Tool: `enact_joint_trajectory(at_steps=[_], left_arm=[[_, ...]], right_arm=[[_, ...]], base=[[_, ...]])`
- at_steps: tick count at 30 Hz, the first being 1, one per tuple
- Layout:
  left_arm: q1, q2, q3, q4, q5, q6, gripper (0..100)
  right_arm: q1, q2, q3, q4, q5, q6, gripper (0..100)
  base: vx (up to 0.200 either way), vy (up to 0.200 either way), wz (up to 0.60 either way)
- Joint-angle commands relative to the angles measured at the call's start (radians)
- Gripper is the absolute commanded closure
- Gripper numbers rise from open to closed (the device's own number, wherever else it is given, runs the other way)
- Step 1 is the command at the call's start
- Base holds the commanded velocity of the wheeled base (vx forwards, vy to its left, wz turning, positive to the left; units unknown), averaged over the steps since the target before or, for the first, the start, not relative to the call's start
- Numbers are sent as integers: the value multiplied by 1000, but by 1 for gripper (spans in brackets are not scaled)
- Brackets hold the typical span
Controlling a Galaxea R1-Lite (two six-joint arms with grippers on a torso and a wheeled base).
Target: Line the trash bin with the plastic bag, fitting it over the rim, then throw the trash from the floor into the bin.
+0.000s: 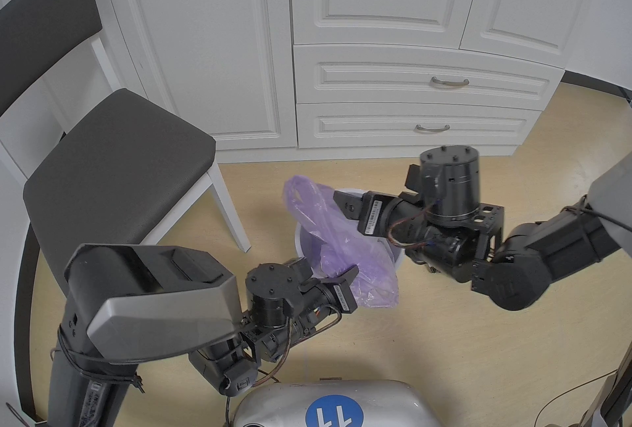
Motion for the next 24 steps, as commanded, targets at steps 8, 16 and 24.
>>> enact_joint_trajectory(at_steps=[8,16,24], left_arm=[[88,-259,-81,287,-157,-2,100],[93,-229,-222,479,-74,-48,100],[110,-225,-226,484,-62,-51,100]], right_arm=[[-85,-304,190,-29,11,-187,0],[-64,-267,224,-32,12,-220,0],[-55,-268,234,-24,195,-128,0]], base=[[0,0,0],[0,0,0],[0,0,0]])
